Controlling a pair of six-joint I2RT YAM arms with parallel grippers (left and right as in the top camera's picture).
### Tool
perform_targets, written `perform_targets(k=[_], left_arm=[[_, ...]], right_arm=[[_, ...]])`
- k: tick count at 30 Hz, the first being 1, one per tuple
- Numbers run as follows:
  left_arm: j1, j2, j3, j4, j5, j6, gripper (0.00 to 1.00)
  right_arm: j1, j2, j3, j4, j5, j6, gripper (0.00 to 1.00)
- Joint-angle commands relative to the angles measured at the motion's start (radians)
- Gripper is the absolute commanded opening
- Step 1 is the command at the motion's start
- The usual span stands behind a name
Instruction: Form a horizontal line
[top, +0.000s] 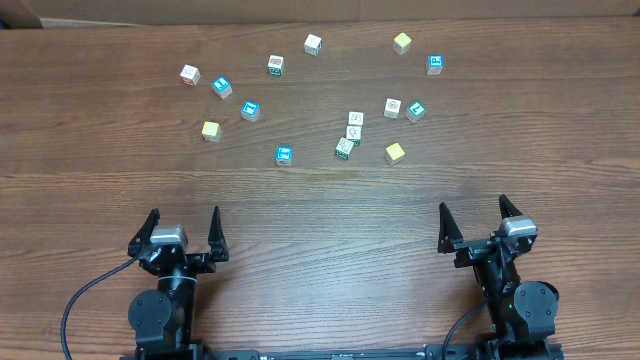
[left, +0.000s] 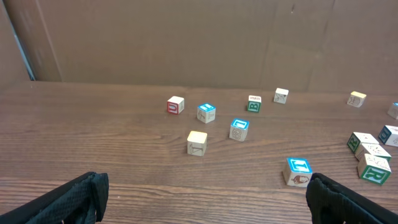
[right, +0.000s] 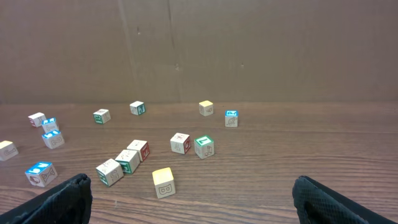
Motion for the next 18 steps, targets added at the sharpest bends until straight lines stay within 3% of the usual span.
perform_targets(k=[1, 18], left_arm=[[-0.003, -0.011, -0.003, -0.003, -0.006, 0.023, 1.0], [-0.003, -0.011, -0.003, -0.003, -0.006, 0.023, 1.0]], right_arm=[[0.007, -0.012, -0.01, 0.008, 0.005, -0.005, 1.0], [0.007, -0.012, -0.01, 0.008, 0.005, -0.005, 1.0]])
